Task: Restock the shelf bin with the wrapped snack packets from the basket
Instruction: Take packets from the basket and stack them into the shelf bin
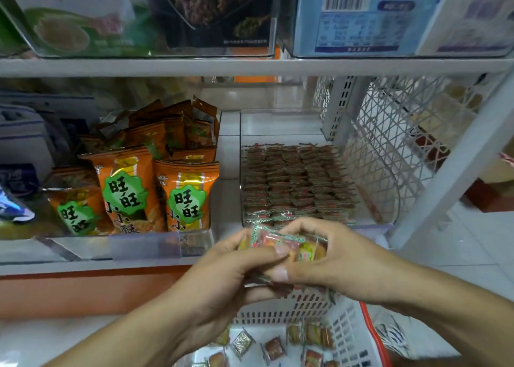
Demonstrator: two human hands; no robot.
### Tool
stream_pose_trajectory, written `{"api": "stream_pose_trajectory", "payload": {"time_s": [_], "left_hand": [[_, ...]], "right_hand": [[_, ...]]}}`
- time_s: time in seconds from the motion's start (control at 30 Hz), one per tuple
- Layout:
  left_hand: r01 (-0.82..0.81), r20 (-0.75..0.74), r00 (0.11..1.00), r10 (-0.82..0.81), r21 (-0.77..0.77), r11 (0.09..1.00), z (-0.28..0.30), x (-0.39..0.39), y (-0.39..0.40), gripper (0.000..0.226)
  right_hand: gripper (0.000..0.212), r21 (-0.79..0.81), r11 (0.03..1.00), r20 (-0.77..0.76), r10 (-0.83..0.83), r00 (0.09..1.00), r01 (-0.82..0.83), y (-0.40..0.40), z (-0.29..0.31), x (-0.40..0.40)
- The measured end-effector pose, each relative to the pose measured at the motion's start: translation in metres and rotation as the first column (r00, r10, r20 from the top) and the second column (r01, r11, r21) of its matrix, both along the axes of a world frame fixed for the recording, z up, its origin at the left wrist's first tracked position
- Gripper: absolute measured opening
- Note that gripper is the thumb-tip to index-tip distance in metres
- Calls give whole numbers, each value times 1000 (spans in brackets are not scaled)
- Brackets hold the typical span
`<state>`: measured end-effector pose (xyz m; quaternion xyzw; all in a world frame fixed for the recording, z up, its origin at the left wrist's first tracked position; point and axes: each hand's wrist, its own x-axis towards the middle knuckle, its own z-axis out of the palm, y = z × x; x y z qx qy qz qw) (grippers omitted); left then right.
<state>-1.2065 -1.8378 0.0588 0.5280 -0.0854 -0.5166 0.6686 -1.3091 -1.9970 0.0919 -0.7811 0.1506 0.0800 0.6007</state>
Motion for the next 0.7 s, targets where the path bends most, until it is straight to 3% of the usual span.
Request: {"api": "stream_pose_trajectory", "payload": {"time_s": [0.07,0.13,0.3,0.37,0.5,0.6,0.7], "left_hand": [[-59,-36,998,57,-49,997,2,3,0,31],[-120,-82,990,115,-58,991,2,6,-1,32],[-105,-190,976,105,9,994,-9,-9,-3,64],[-82,-214,974,79,-3,997,-9,-19,-7,69],[-113,-260,961,92,-66,991,-6,-28,-15,69],[-121,-200,975,98,-111,986,-4,-30,-17,51],[-145,-139,982,124,-148,978,-1,-29,-19,58]], "right_hand": [[54,-35,997,49,-71,996,73,-3,2,-1],[51,7,984,140,-179,974,180,-8,5,-1],[13,404,811,169,-521,837,423,-11,6,7],[8,450,792,181,-533,826,412,-4,3,9],[21,479,801,262,-522,812,360,15,-3,11],[29,546,767,311,-559,769,337,23,-1,13],[36,526,777,323,-559,763,346,18,2,13]]}}
